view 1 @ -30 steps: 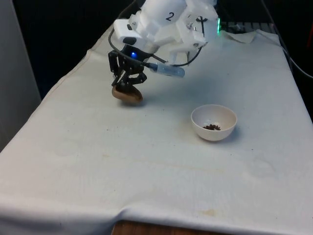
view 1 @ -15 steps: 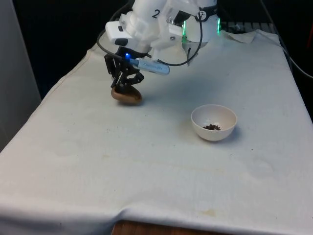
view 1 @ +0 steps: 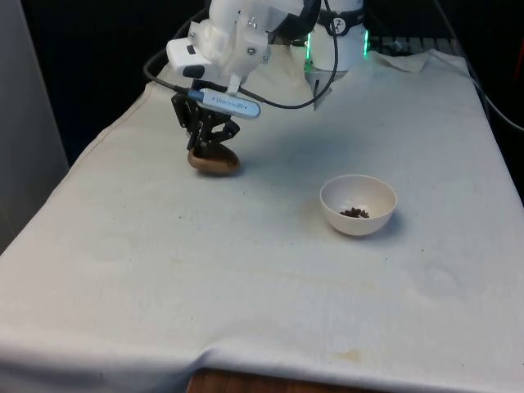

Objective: Pour the coffee beans from the cup into the bowl.

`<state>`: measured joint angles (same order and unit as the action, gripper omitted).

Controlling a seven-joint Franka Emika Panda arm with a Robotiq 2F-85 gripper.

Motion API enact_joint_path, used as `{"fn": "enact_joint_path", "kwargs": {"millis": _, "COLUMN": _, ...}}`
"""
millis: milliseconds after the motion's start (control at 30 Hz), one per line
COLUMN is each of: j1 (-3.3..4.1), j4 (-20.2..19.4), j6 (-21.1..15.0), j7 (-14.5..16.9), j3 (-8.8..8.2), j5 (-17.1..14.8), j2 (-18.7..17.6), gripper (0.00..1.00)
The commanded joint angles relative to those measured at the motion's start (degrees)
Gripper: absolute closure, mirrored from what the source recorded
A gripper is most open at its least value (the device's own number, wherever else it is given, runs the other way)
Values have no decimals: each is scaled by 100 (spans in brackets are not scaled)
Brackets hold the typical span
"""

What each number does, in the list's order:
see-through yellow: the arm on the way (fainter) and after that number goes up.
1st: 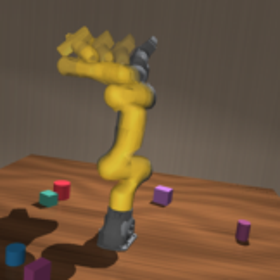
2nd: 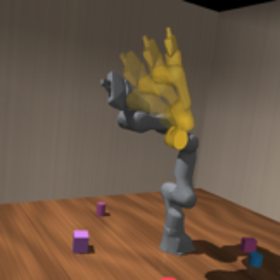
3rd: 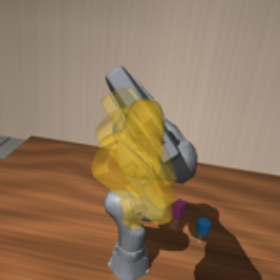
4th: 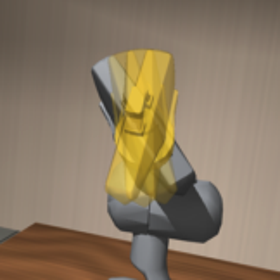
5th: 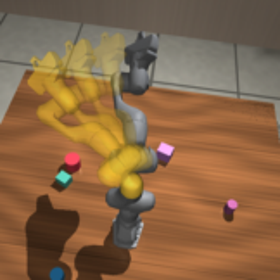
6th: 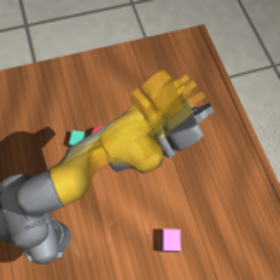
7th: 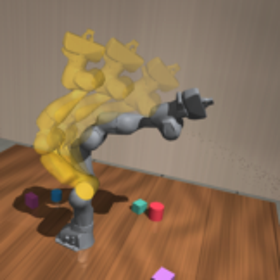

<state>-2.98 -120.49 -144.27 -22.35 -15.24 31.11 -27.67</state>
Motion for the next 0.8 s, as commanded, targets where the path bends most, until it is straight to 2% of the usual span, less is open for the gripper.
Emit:
{"fn": "enact_joint_path", "kwargs": {"millis": 0, "j1": -52, "j4": -40, "j6": -86, "j7": 109, "j3": 69, "j5": -109, "j2": 17, "gripper": 100}}
{"fn": "enact_joint_path", "kwargs": {"millis": 133, "j1": -34, "j4": -52, "j6": -138, "j7": 189, "j3": 74, "j5": -212, "j2": 34, "gripper": 100}}
{"fn": "enact_joint_path", "kwargs": {"millis": 167, "j1": 11, "j4": -6, "j6": -69, "j7": 126, "j3": 23, "j5": -149, "j2": 0, "gripper": 100}}
{"fn": "enact_joint_path", "kwargs": {"millis": 200, "j1": -34, "j4": -52, "j6": -149, "j7": 206, "j3": 86, "j5": -229, "j2": 40, "gripper": 100}}
{"fn": "enact_joint_path", "kwargs": {"millis": 400, "j1": -40, "j4": -46, "j6": -229, "j7": 350, "j3": 115, "j5": -407, "j2": 52, "gripper": 100}}
{"fn": "enact_joint_path", "kwargs": {"millis": 433, "j1": -34, "j4": -46, "j6": -258, "j7": 407, "j3": 115, "j5": -470, "j2": 46, "gripper": 100}}
{"fn": "enact_joint_path", "kwargs": {"millis": 467, "j1": 29, "j4": -6, "j6": -206, "j7": 350, "j3": 40, "j5": -413, "j2": 11, "gripper": 100}}
{"fn": "enact_joint_path", "kwargs": {"millis": 500, "j1": -34, "j4": -46, "j6": -275, "j7": 447, "j3": 115, "j5": -510, "j2": 46, "gripper": 100}}
{"fn": "enact_joint_path", "kwargs": {"millis": 667, "j1": -52, "j4": -46, "j6": -361, "j7": 636, "j3": 120, "j5": -705, "j2": 34, "gripper": 100}}
{"fn": "enact_joint_path", "kwargs": {"millis": 700, "j1": 29, "j4": -6, "j6": -269, "j7": 527, "j3": 40, "j5": -602, "j2": 11, "gripper": 100}}
{"fn": "enact_joint_path", "kwargs": {"millis": 733, "j1": -63, "j4": -52, "j6": -401, "j7": 728, "j3": 120, "j5": -796, "j2": 34, "gripper": 100}}
{"fn": "enact_joint_path", "kwargs": {"millis": 767, "j1": -69, "j4": -52, "j6": -424, "j7": 785, "j3": 120, "j5": -854, "j2": 29, "gripper": 100}}
